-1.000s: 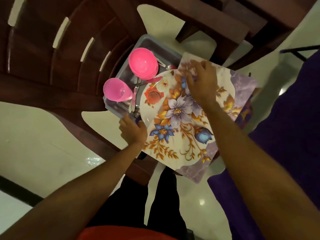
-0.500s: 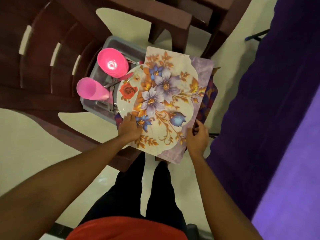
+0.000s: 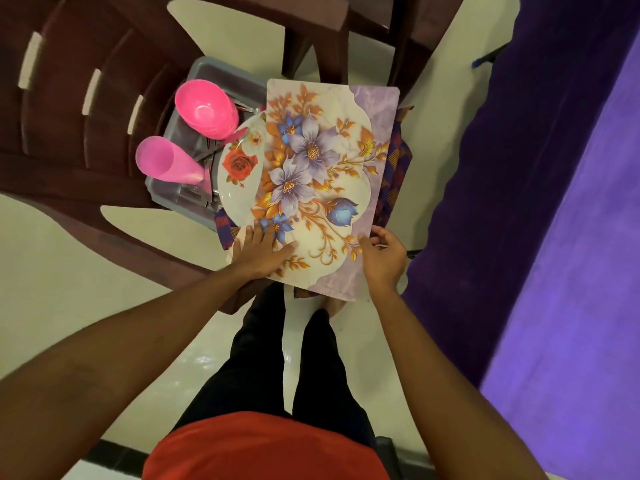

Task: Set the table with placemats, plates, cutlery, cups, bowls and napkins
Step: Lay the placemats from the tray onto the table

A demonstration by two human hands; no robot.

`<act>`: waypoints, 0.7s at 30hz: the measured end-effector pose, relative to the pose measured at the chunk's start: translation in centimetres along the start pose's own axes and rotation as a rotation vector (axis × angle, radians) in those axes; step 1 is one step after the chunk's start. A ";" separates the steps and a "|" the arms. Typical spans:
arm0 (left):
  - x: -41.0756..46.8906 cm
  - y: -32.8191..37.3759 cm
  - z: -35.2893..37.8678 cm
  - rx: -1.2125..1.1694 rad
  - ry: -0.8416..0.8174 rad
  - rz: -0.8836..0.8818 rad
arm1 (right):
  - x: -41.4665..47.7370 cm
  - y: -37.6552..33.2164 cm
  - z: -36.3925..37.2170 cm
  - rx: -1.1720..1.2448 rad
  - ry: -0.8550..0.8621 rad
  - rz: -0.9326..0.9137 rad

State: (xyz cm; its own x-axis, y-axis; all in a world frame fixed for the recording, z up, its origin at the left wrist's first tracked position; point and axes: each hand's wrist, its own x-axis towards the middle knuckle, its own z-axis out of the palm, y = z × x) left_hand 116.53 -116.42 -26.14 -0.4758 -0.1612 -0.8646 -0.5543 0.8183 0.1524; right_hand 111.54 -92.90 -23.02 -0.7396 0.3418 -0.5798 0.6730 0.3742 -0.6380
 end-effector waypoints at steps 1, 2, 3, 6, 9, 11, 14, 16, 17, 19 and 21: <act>-0.1 0.1 0.1 0.021 -0.020 0.012 | 0.0 0.0 -0.2 -0.010 -0.020 -0.010; -0.2 0.3 0.0 0.033 -0.041 0.026 | -0.1 0.1 -0.3 -0.015 -0.054 -0.011; -0.2 0.4 0.1 0.037 -0.057 0.042 | -0.2 0.1 -0.4 -0.016 -0.089 -0.005; -0.6 1.2 -0.1 0.019 -0.085 0.075 | -0.7 0.1 -0.6 -0.120 -0.066 0.005; -0.8 1.5 -0.2 -0.027 -0.115 0.095 | -1.1 0.7 -1.0 -0.182 0.006 0.031; -1.2 1.7 -0.2 -0.091 -0.122 0.111 | -1.3 1.1 -1.3 -0.107 -0.014 0.057; -2.5 2.7 -0.1 -0.233 -0.163 0.143 | -1.7 1.6 -2.3 -0.095 -0.005 -0.001; -3.3 3.2 0.1 -0.286 -0.157 0.156 | -2.2 1.2 -3.3 -0.117 -0.001 -0.065; -3.8 3.3 0.2 -0.313 -0.117 0.163 | -2.6 0.9 -3.8 -0.120 -0.006 -0.086; -5.0 3.6 0.3 -0.420 0.031 0.207 | -3.3 -0.1 -5.1 -0.096 -0.005 -0.117; -6.1 3.9 0.3 -0.532 0.181 0.231 | -4.0 -1.3 -6.8 -0.054 0.025 -0.158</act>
State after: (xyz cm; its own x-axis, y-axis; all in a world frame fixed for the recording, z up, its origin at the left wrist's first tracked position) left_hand 117.51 -112.09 -20.42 -0.7071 -0.1414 -0.6928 -0.6661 0.4622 0.5854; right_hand 113.70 -88.89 -16.42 -0.8366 0.2962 -0.4609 0.5477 0.4707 -0.6917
